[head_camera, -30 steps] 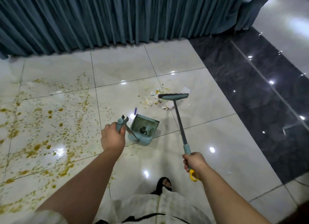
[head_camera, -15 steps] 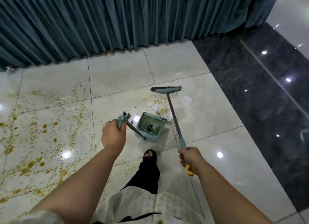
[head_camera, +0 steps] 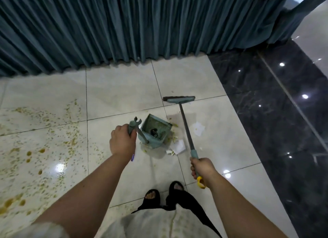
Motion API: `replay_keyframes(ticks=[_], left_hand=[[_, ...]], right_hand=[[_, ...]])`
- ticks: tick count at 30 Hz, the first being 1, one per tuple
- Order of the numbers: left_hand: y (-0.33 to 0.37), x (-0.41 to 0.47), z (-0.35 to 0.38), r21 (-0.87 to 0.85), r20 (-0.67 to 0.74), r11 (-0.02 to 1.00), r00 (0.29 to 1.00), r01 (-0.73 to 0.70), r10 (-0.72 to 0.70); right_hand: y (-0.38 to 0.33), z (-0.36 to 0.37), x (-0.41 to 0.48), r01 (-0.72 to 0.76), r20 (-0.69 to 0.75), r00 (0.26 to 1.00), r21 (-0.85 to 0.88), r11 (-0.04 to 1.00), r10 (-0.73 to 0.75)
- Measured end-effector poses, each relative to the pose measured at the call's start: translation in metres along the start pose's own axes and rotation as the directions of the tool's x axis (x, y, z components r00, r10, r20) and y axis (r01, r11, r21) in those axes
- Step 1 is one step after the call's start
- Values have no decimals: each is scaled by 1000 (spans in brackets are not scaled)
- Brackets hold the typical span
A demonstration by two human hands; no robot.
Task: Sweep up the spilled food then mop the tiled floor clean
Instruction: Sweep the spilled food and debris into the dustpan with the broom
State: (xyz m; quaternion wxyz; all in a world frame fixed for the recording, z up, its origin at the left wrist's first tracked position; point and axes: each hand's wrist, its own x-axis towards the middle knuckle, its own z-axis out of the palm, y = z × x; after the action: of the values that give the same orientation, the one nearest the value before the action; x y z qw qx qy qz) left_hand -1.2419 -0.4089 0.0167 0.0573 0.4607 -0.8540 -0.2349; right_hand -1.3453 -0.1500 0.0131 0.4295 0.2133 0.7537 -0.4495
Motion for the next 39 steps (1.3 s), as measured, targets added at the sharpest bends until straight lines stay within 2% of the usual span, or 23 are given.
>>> replay_keyframes(ticks=[9,16,20,27,33,36,39], left_hand=[[73,105,37,-67,-128,987,980,147,-155],[120,206,70,47,-182,984,970,174,-163],[124,244,87,25,-187,975,959,221,-213],[102,300,97,-12,-143,991,981,132,-132],[93,305,91,-40,-132,990,981,138,-142],[86,295,87,-64,-95,981,978,183,-188],[76,279,76,-38,-53,950,948,311,-312]], right_hand=[[-129,-25,111,-30,31,999,-100,995,33],[-215,-23,217,-15,42,999,-180,984,23],[-242,-5,257,-14,50,999,-171,985,23],[-271,36,316,-79,59,994,-149,986,89],[-251,52,315,-133,25,988,-331,934,149],[-237,46,279,-195,29,976,-341,919,218],[-214,41,240,-249,46,959,-335,909,280]])
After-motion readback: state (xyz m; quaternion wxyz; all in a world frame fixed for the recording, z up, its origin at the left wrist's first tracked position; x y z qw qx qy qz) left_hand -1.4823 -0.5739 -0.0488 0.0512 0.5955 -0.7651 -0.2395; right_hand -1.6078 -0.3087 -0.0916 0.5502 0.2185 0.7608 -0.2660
